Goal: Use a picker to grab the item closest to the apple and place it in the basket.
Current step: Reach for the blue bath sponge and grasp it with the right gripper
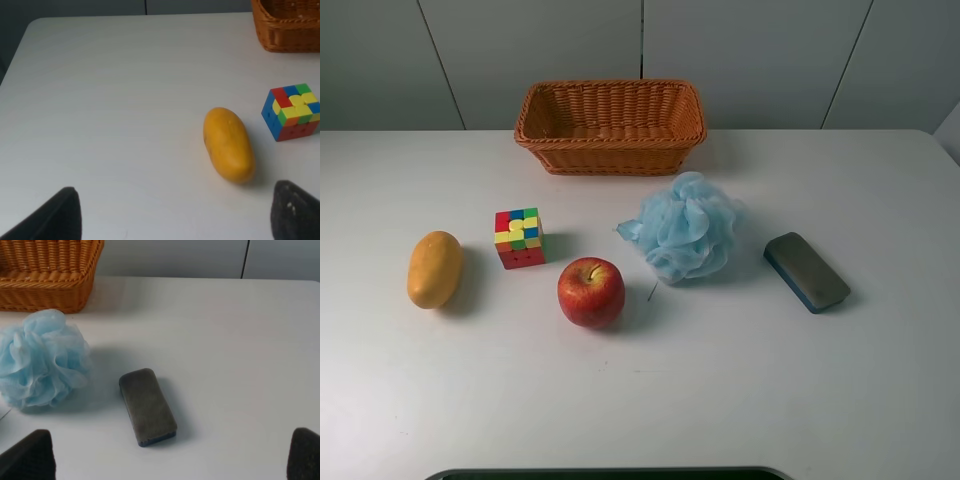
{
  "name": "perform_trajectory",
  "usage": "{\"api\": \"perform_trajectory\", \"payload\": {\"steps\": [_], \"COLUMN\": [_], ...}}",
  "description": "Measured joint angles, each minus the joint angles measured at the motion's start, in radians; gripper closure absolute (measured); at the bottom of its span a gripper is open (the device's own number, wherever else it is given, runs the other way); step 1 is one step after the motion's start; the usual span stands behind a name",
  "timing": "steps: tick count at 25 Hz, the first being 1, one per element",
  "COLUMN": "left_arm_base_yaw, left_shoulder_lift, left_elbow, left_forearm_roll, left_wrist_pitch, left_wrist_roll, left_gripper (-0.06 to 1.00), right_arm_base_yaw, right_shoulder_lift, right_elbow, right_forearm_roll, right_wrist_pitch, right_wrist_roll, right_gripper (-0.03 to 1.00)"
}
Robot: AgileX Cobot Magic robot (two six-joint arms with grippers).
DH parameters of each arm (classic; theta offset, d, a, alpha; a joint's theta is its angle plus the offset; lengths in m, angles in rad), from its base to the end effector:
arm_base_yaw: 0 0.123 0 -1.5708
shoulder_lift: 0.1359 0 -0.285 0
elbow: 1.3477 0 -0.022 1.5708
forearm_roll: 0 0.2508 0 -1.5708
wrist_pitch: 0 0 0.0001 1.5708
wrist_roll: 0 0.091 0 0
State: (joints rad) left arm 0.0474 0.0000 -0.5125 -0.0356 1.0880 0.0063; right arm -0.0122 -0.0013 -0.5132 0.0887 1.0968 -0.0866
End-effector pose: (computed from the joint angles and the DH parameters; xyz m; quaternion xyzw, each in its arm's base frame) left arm -0.0073 -0.0032 0.2786 -0.0166 0.8568 -0.0039 0.5154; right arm -0.0082 0.0073 0.2783 -0.0347 0.8573 0.0189 0.5133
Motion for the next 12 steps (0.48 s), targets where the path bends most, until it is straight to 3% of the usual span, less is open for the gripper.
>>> {"api": "perform_trajectory", "payload": {"steps": [12], "left_arm_base_yaw": [0.0], "left_shoulder_lift": [0.0], "left_elbow": [0.0], "left_forearm_roll": [0.0], "left_wrist_pitch": [0.0], "left_wrist_roll": [0.0], "left_gripper": [0.22], "right_arm_base_yaw": [0.0], "right_shoulder_lift": [0.0], "right_elbow": [0.0], "right_forearm_roll": [0.0], "right_wrist_pitch": [-0.002], "right_wrist_roll": [0.0], "right_gripper": [0.27]}}
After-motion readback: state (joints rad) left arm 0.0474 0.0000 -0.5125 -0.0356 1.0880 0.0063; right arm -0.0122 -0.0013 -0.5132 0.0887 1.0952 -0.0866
